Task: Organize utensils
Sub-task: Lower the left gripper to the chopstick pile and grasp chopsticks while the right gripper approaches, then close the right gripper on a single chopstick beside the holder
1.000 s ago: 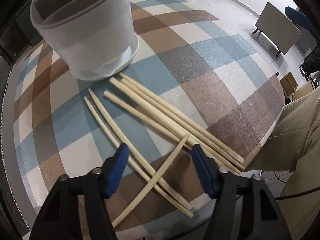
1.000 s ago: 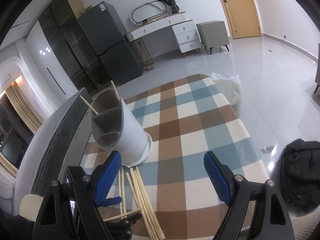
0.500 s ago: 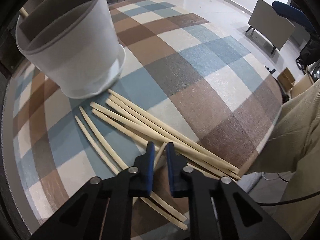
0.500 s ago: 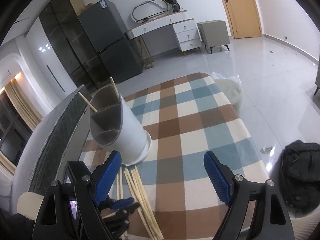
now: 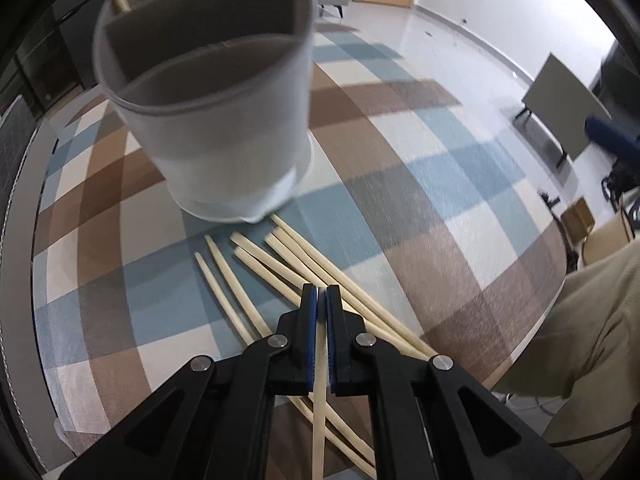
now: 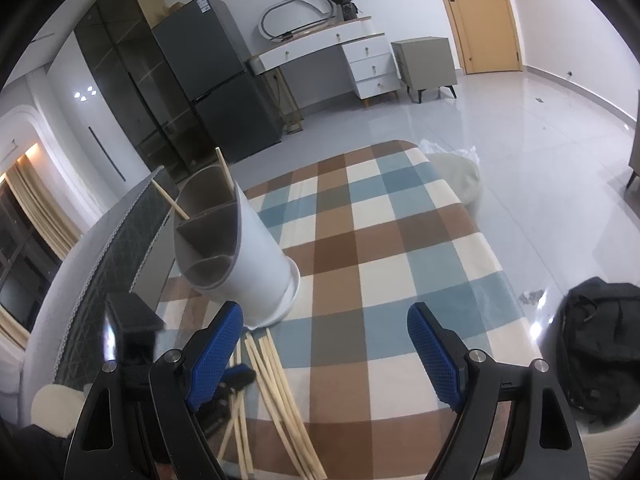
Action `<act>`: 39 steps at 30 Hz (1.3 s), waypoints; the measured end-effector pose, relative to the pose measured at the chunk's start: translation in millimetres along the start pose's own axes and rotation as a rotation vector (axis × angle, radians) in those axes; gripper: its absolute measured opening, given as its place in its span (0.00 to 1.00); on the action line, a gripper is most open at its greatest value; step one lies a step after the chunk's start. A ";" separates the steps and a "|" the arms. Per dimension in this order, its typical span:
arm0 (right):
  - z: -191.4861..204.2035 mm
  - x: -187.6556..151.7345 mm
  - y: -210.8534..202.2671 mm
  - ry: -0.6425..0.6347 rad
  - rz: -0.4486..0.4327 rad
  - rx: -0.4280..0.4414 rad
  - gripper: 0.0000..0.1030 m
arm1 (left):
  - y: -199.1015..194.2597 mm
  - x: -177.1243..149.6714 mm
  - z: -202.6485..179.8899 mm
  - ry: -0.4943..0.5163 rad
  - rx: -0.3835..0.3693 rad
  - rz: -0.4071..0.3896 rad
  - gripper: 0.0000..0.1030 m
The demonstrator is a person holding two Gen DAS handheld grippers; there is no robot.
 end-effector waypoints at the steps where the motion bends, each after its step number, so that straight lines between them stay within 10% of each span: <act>1: 0.4 -0.1 0.3 -0.001 0.001 0.000 0.81 | -2.5 2.0 1.6 -0.014 -0.005 -0.007 0.00; 27: 85.5 -53.7 36.2 -0.272 0.177 0.094 0.44 | -145.5 32.5 79.1 -0.279 -0.083 -0.341 0.00; 39: 130.7 -89.4 118.1 -0.354 0.376 0.126 0.22 | -152.4 30.8 121.8 -0.350 -0.099 -0.349 0.00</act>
Point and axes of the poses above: each gripper's, at about its wrist camera, not at the fingertips, and y roughly the way its jaws point, z to its left, x to its top, the point moved 10 cm from there along y, roughly the way its jaws point
